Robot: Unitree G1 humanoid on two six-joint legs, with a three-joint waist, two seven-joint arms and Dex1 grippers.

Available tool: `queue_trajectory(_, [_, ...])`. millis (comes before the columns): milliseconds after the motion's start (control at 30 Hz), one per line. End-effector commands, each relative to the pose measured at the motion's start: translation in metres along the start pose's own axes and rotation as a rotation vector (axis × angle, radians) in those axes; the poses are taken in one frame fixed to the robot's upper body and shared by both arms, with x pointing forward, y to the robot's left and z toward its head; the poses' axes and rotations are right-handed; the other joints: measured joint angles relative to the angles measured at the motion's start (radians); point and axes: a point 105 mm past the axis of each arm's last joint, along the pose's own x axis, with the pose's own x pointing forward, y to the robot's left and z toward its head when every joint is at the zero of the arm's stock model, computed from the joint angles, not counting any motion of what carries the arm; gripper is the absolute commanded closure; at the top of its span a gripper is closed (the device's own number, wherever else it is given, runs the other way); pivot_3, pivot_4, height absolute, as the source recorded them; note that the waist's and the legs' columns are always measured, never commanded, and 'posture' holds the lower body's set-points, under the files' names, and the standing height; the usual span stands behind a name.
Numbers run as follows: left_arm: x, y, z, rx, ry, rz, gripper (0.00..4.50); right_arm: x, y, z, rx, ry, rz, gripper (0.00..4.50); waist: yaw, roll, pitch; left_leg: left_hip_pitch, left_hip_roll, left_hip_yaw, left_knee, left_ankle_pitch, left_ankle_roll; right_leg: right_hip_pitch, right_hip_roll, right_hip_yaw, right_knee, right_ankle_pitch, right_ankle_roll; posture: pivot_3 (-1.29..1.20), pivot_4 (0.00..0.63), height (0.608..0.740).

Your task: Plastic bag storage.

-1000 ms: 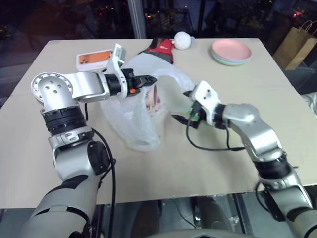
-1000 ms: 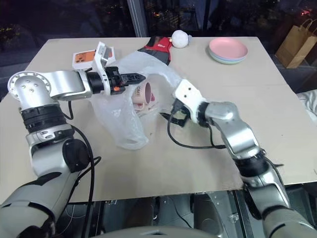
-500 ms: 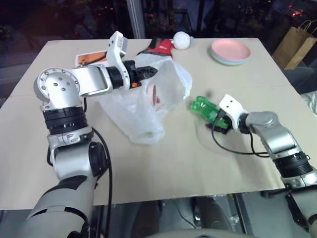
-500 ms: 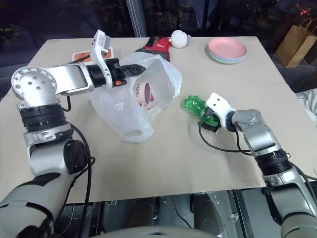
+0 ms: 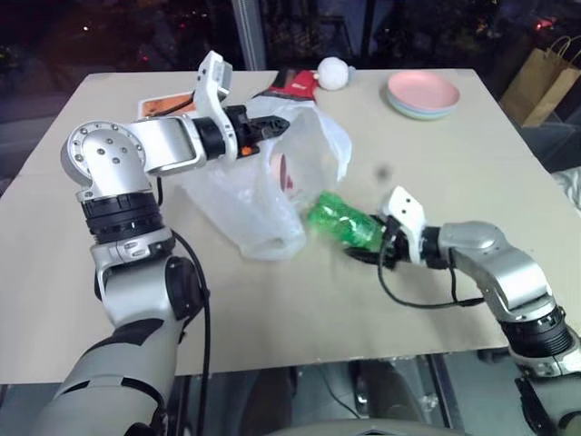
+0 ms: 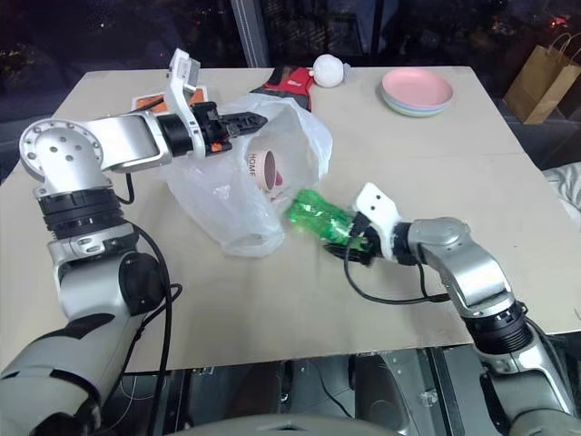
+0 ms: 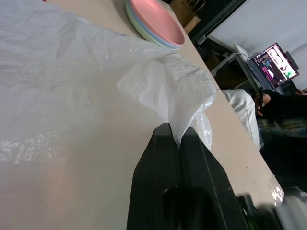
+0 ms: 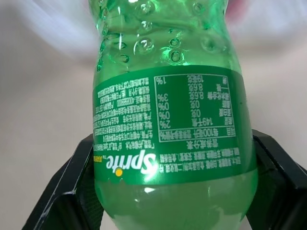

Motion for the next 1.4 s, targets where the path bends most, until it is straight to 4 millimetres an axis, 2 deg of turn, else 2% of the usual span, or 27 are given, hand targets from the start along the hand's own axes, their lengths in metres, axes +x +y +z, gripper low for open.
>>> queue_trajectory(33, [-0.009, -0.022, 0.006, 0.043, 0.019, -0.105, 4.50, 0.017, -0.008, 0.030, -0.024, -0.048, -0.060, 1.41, -0.001, 0.000, 0.000, 0.000, 0.000, 0.000, 0.000, 0.000, 0.000, 0.000, 0.000, 0.000, 0.000, 0.000, 0.000, 0.00, 0.150, 0.740])
queue_trajectory(133, [-0.018, -0.029, 0.001, 0.062, 0.058, -0.157, 4.50, 0.039, -0.020, 0.036, -0.023, -0.034, -0.097, 1.41, -0.001, 0.000, 0.000, 0.001, 0.000, 0.000, 0.000, 0.000, 0.000, 0.000, 0.000, 0.000, 0.001, 0.000, 0.000, 0.00, 0.150, 0.740])
queue_trajectory(267, [-0.021, -0.036, 0.001, 0.071, 0.064, -0.184, 4.50, 0.072, -0.036, 0.052, -0.038, -0.051, -0.129, 1.41, 0.001, 0.000, 0.000, 0.000, 0.000, 0.000, 0.000, 0.000, 0.000, 0.000, 0.000, 0.000, 0.000, 0.000, 0.000, 0.00, 0.150, 0.740])
queue_trajectory(400, [-0.019, -0.039, 0.002, 0.059, 0.041, -0.194, 4.50, 0.102, -0.033, 0.067, -0.064, -0.093, -0.105, 1.41, 0.000, 0.000, 0.001, -0.001, 0.000, 0.000, -0.001, 0.000, 0.000, -0.001, 0.000, 0.000, -0.001, 0.000, 0.000, 0.00, 0.150, 0.740])
queue_trajectory(533, [-0.019, -0.039, 0.002, 0.055, 0.028, -0.193, 4.50, 0.119, -0.032, 0.070, -0.098, -0.116, -0.109, 1.41, -0.001, 0.000, 0.001, -0.001, 0.000, 0.000, -0.003, 0.000, -0.001, -0.001, 0.000, 0.000, -0.002, 0.000, 0.000, 0.00, 0.150, 0.740])
queue_trajectory(667, [-0.018, -0.038, 0.002, 0.049, 0.020, -0.181, 4.50, 0.124, -0.025, 0.074, -0.197, -0.104, -0.099, 1.41, 0.002, 0.000, 0.001, -0.001, 0.000, 0.000, -0.003, 0.000, -0.001, -0.001, -0.001, 0.000, -0.003, 0.000, 0.000, 0.00, 0.150, 0.740])
queue_trajectory(833, [-0.017, -0.050, 0.000, 0.056, 0.033, -0.246, 4.50, 0.129, -0.024, 0.073, -0.251, -0.066, -0.114, 1.41, 0.000, 0.000, 0.001, -0.001, 0.000, 0.000, -0.003, 0.000, -0.001, -0.001, -0.001, -0.001, -0.002, 0.000, 0.000, 0.00, 0.150, 0.740])
queue_trajectory(967, [-0.019, -0.039, 0.003, 0.043, 0.024, -0.186, 4.50, 0.128, 0.002, 0.088, -0.306, -0.117, 0.016, 1.41, -0.005, 0.000, 0.001, -0.001, 0.000, 0.000, -0.003, 0.000, -0.001, -0.001, -0.001, 0.000, -0.001, 0.000, -0.001, 0.00, 0.150, 0.740])
queue_trajectory(1133, [-0.018, -0.036, 0.003, 0.037, 0.021, -0.162, 4.50, 0.128, 0.018, 0.088, -0.401, -0.086, 0.050, 1.41, -0.002, 0.000, 0.001, -0.001, 0.000, 0.000, -0.003, 0.000, -0.001, -0.001, -0.001, 0.000, -0.001, 0.000, 0.000, 0.00, 0.150, 0.740])
queue_trajectory(1233, [-0.019, -0.033, 0.002, 0.035, 0.019, -0.151, 4.50, 0.128, 0.010, 0.087, -0.381, -0.077, -0.017, 1.41, 0.003, 0.000, 0.001, -0.001, 0.000, 0.000, -0.003, 0.000, -0.001, -0.001, -0.001, -0.001, -0.001, 0.000, 0.000, 0.00, 0.150, 0.740])
queue_trajectory(1400, [-0.025, -0.028, 0.002, 0.031, 0.015, -0.138, 4.50, 0.112, -0.033, 0.077, -0.306, -0.067, -0.202, 1.41, 0.003, -0.001, 0.001, -0.001, 0.000, 0.000, -0.003, 0.001, -0.002, -0.001, -0.001, -0.001, -0.001, 0.000, -0.001, 0.00, 0.150, 0.740])
